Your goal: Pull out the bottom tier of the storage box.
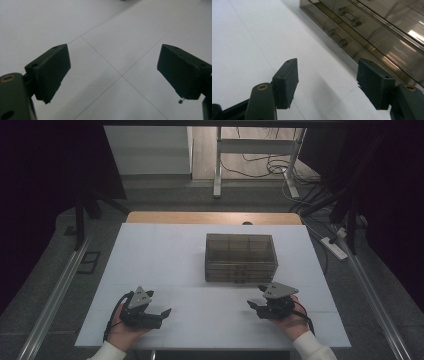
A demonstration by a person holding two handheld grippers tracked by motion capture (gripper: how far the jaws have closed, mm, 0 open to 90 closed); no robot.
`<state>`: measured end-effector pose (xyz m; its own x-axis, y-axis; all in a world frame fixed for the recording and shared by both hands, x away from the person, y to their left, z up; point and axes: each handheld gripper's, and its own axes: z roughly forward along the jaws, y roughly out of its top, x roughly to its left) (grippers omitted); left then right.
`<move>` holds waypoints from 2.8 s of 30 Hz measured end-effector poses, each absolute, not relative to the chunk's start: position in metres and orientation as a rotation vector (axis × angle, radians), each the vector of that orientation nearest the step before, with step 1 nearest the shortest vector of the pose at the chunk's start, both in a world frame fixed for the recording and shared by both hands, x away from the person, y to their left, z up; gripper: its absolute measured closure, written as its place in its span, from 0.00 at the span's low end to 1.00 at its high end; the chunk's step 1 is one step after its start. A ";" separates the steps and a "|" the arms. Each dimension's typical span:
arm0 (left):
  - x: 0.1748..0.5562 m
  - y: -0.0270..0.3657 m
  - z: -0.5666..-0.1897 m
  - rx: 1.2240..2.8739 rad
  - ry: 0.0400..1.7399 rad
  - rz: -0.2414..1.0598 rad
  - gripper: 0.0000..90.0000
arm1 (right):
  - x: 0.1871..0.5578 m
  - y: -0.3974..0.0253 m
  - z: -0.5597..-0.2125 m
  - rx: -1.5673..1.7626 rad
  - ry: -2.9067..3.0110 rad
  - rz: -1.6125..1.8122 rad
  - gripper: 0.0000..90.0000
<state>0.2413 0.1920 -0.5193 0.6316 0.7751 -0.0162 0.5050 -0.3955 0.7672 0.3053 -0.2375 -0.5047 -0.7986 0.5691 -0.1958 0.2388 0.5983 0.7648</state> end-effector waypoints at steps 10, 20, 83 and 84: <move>0.242 0.190 -0.519 2.083 0.994 0.448 0.12 | 0.305 -0.252 -0.503 0.681 2.380 1.053 0.37; 0.246 0.178 -0.516 2.094 0.964 0.433 0.12 | 0.304 -0.266 -0.504 0.713 2.359 1.036 0.37; 0.299 0.121 -0.508 2.130 0.895 0.365 0.12 | 0.316 -0.286 -0.503 0.804 2.326 1.037 0.35; 0.300 0.120 -0.507 2.129 0.894 0.362 0.12 | 0.316 -0.286 -0.503 0.805 2.326 1.036 0.35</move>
<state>0.3001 0.1202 -0.5074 0.7115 0.7018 -0.0364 0.4783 -0.4457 0.7567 0.3162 -0.2861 -0.5026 -0.7192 0.6726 -0.1745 0.3204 0.5438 0.7757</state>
